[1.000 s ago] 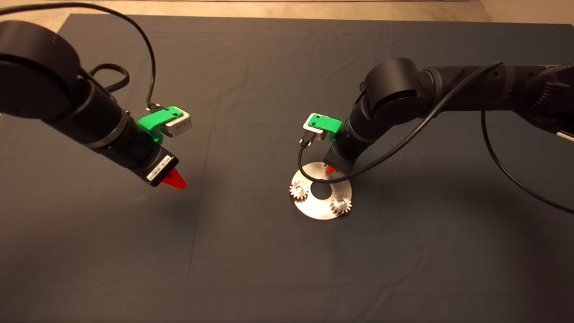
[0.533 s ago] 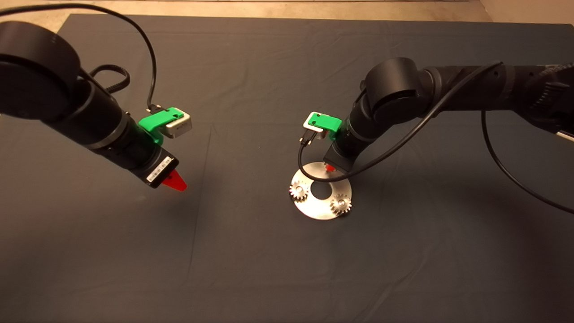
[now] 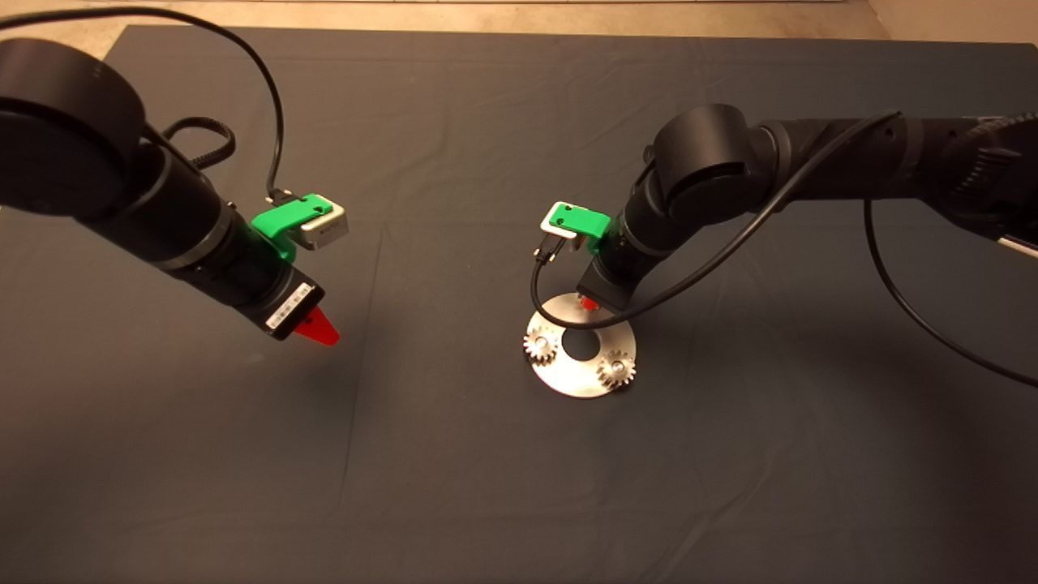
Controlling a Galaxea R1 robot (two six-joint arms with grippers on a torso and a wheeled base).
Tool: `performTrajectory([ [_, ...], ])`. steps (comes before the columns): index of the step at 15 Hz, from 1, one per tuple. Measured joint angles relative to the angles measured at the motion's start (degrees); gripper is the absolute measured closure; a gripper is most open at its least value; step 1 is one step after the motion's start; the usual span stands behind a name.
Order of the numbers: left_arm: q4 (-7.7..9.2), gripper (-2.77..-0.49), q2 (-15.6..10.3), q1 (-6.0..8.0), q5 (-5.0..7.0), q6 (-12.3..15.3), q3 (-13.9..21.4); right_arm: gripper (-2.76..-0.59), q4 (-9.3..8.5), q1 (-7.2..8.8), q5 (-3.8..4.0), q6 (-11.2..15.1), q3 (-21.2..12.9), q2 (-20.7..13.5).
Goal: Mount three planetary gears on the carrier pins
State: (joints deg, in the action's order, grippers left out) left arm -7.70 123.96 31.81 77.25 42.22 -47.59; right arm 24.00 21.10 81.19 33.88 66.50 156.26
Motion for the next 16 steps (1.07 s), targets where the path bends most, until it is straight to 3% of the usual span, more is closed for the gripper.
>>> performTrajectory([
  [10,0.02,-1.64,-0.3,0.00,-0.38,0.0,0.0,-0.94,0.28,0.00,0.34,0.0,0.0,-0.4],
  [14,0.02,-1.64,-0.3,0.00,-0.38,0.0,0.0,-0.94,3.91,-0.02,0.17,0.0,0.5,0.0],
  [16,0.02,-1.64,-0.3,0.00,-0.35,0.0,0.0,-0.94,4.33,-0.09,0.18,0.0,0.6,0.2],
])
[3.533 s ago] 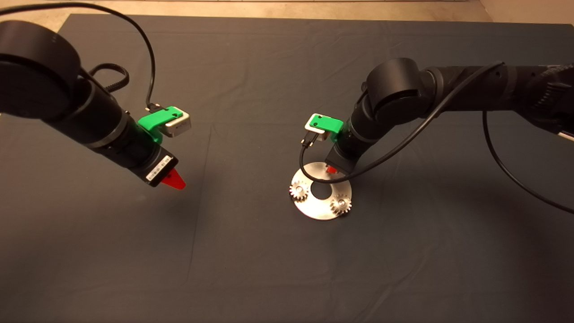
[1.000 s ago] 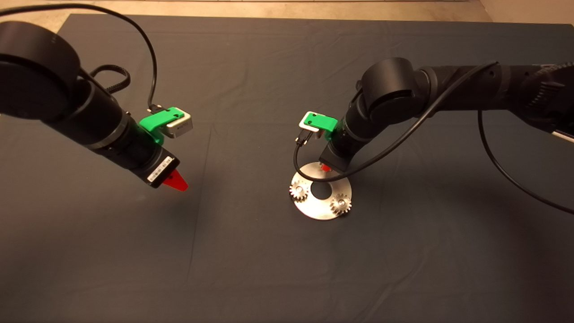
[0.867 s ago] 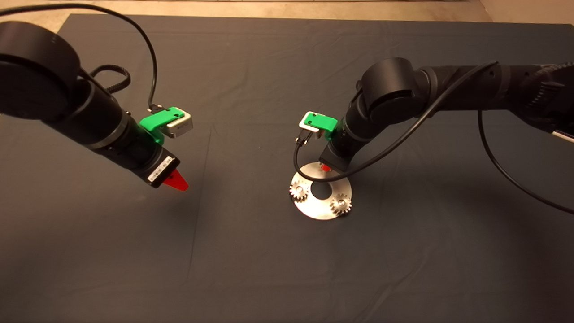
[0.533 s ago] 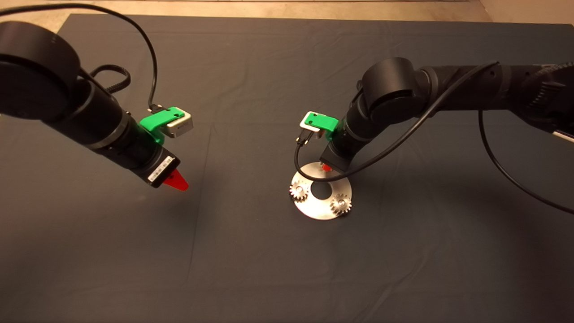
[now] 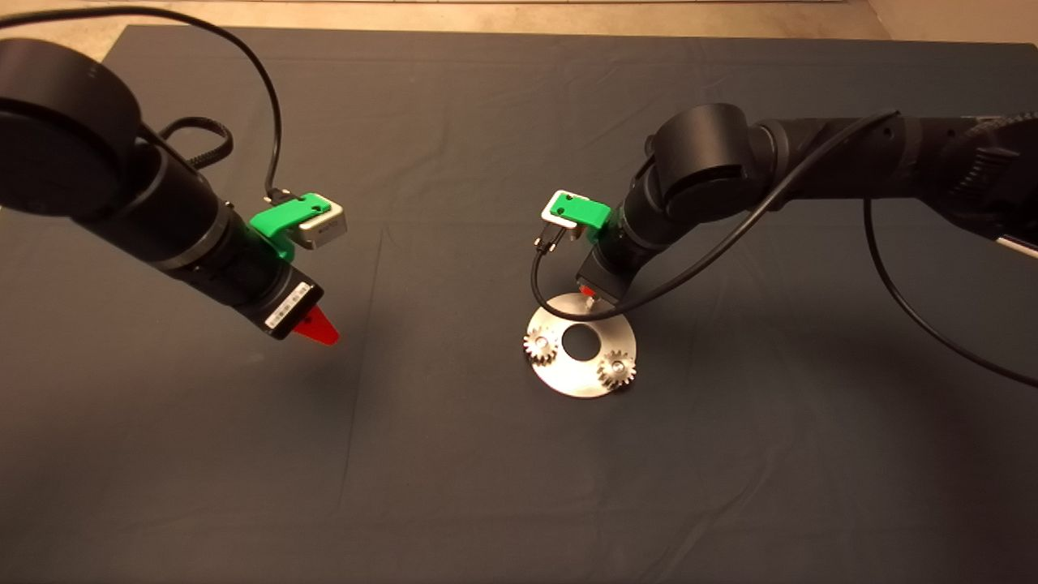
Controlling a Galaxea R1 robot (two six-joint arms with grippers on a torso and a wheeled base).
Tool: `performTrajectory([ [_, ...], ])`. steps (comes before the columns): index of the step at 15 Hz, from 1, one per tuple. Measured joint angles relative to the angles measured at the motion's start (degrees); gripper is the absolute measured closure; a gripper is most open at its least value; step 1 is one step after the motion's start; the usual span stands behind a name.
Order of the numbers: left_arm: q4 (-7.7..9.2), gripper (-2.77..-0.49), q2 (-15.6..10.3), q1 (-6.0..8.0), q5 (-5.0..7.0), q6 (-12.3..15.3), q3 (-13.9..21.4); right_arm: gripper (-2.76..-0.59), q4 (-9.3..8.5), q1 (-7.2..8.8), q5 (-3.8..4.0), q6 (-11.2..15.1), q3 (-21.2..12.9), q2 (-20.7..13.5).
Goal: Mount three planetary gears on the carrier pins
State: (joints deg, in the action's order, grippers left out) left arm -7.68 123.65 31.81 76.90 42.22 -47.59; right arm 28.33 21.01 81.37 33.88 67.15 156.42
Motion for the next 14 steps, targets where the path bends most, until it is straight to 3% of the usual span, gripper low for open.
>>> performTrajectory([
  [2,0.00,-1.64,0.0,0.00,0.00,0.0,0.0,-0.94,0.20,-0.79,0.11,0.0,0.0,0.0],
  [9,0.00,-1.64,-0.2,0.02,-0.03,0.0,0.0,-0.94,0.27,-0.83,0.54,0.0,0.0,0.3],
  [14,0.02,-1.64,-0.2,0.05,-0.05,0.0,0.0,-0.93,0.20,-0.81,1.26,0.0,-0.1,0.1],
])
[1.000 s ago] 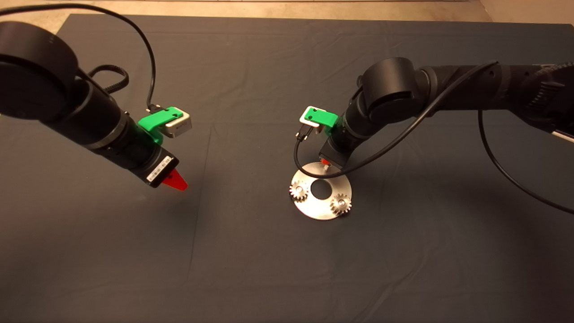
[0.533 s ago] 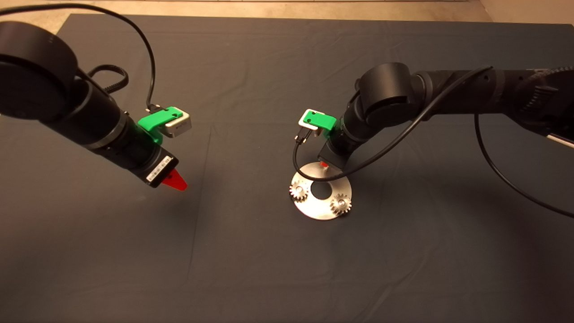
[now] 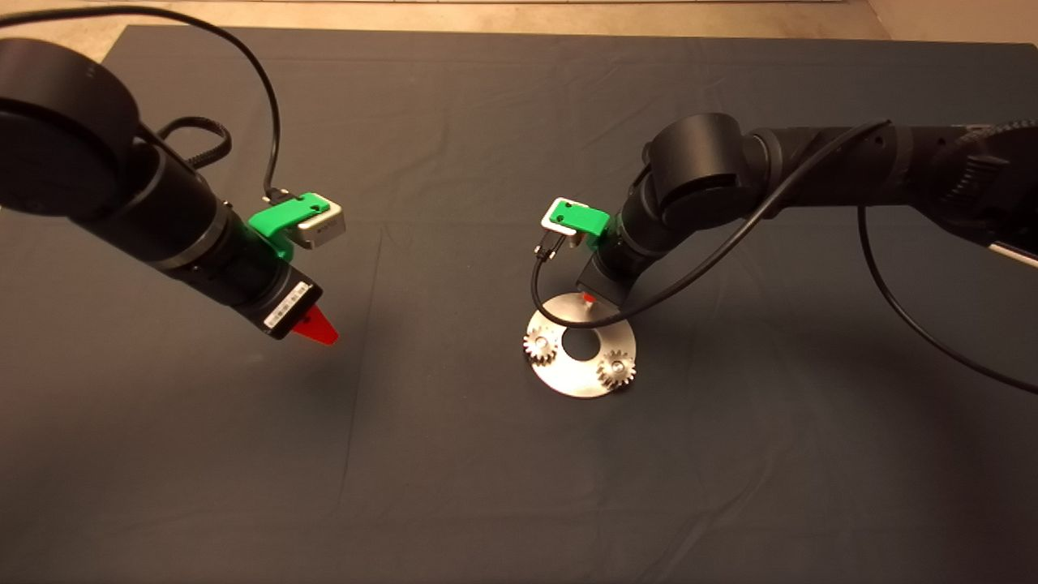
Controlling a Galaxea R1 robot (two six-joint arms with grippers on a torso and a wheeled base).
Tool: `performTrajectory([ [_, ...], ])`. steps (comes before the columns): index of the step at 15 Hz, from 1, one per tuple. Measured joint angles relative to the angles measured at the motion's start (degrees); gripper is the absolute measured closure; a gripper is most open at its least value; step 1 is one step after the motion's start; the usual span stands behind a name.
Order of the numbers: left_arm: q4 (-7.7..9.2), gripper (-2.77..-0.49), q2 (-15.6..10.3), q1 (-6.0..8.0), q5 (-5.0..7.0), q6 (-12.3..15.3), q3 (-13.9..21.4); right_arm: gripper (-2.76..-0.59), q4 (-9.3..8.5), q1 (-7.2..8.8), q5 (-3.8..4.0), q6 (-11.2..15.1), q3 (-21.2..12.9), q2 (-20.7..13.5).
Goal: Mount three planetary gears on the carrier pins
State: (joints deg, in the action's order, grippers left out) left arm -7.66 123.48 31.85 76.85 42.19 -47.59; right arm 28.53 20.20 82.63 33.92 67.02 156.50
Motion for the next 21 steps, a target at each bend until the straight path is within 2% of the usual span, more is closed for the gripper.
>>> performTrajectory([
  [4,-0.02,-1.64,0.0,0.00,0.00,0.0,0.0,-0.93,-0.23,-0.02,0.91,0.1,-0.6,-0.2],
  [12,0.02,-1.64,0.0,0.28,0.02,0.0,0.0,-0.93,-0.26,-0.11,0.96,0.4,-2.0,-0.3],
  [15,0.03,-1.64,0.0,0.28,-0.01,0.0,0.0,-0.93,-0.04,-1.49,0.98,0.4,-2.0,-0.3],
  [21,0.16,-1.64,-0.1,0.28,0.02,0.0,0.0,-0.93,0.30,-2.01,1.07,0.4,-2.0,-0.4],
])
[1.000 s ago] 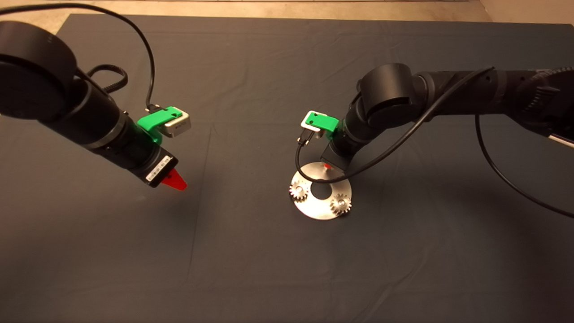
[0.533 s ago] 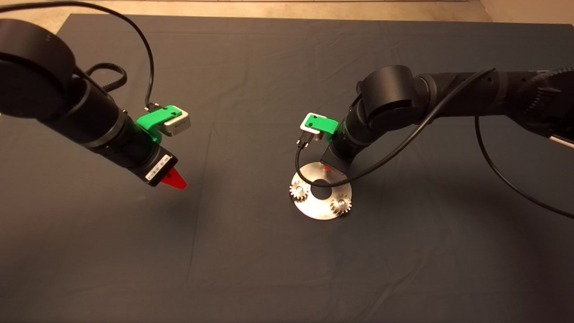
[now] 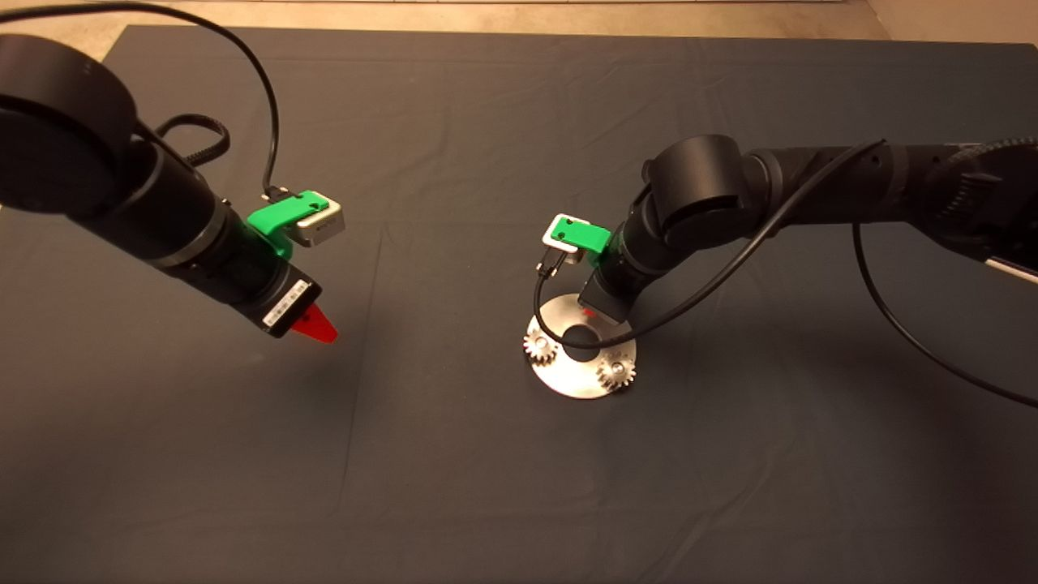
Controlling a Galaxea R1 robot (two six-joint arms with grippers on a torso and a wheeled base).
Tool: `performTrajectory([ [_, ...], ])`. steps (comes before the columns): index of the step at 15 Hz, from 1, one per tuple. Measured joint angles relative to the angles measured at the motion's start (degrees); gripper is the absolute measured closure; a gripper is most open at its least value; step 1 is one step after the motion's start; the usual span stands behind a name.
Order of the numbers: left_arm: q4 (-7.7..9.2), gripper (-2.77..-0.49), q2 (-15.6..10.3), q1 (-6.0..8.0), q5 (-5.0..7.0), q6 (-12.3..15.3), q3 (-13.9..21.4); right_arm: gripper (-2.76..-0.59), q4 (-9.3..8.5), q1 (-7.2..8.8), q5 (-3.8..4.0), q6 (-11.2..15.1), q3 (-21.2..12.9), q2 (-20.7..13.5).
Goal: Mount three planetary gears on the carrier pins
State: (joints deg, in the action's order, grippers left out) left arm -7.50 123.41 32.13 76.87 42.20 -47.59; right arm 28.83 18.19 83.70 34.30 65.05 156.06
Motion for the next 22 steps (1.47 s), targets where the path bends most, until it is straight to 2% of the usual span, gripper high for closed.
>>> performTrajectory([
  [7,0.00,-1.64,-0.1,0.00,-0.02,0.0,0.0,-0.93,0.11,-0.13,-0.11,0.0,0.0,-0.2],
  [10,0.00,-1.64,-0.1,0.00,-0.02,0.0,0.0,-0.94,0.09,-0.13,-0.57,0.0,0.0,-0.5],
  [16,0.00,-1.64,-0.1,0.00,0.00,0.0,0.0,-0.95,0.09,-0.13,-0.43,0.0,0.0,-0.5],
  [22,0.00,-1.64,0.0,0.00,-0.02,0.0,0.0,-1.10,0.09,-0.17,-0.44,0.0,0.1,-0.5],
])
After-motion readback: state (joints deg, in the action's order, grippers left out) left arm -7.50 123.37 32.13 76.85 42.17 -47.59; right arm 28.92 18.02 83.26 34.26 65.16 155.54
